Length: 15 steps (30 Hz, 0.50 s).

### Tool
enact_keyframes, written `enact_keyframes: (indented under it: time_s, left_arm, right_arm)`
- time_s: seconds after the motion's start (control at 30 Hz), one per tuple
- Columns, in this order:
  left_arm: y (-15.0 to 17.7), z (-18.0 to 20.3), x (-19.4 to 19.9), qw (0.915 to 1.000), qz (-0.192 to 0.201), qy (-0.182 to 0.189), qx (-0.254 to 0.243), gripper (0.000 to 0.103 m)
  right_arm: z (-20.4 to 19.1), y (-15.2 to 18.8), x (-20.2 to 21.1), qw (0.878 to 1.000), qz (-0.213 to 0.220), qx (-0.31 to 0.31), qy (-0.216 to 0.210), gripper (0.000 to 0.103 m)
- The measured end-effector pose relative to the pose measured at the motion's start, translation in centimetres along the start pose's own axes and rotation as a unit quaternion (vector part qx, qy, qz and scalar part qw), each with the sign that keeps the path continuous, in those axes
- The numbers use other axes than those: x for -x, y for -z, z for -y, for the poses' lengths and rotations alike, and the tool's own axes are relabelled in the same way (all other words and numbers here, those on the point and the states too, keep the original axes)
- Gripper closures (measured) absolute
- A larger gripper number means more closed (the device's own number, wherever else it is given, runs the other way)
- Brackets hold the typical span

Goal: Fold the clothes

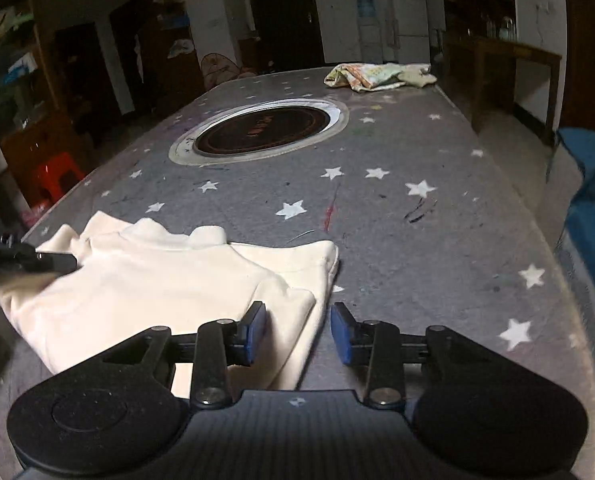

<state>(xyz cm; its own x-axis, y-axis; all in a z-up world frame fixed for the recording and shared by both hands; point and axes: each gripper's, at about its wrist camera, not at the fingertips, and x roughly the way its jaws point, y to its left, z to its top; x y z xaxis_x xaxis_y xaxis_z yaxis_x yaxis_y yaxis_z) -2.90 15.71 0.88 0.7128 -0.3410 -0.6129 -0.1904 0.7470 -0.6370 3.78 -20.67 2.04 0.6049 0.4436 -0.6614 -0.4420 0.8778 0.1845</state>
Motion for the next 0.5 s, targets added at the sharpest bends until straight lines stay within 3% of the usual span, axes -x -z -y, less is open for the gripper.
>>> enact_keyframes:
  time_s: [0.1, 0.2, 0.23, 0.5]
  left_arm:
    - [-0.2, 0.2, 0.0, 0.9999, -0.006, -0.003, -0.011, 0.081]
    - [0.0, 1.2, 0.0, 0.9984, -0.004, -0.021, -0.052, 0.083]
    - [0.0, 1.7, -0.1, 0.9974, -0.002, -0.027, -0.067, 0.083]
    - [-0.2, 5.8, 0.2, 0.9898, 0.017, -0.016, -0.14, 0.088]
  right_arm:
    - [-0.2, 0.0, -0.5, 1.0, 0.01, -0.009, -0.007, 0.067]
    - [-0.3, 0.1, -0.5, 1.0, 0.014, -0.007, -0.02, 0.089]
    - [-0.4, 0.1, -0.4, 1.0, 0.016, -0.007, -0.022, 0.092]
    - [-0.6, -1.2, 2.7, 0.998, 0.057, 0.006, -0.02, 0.093]
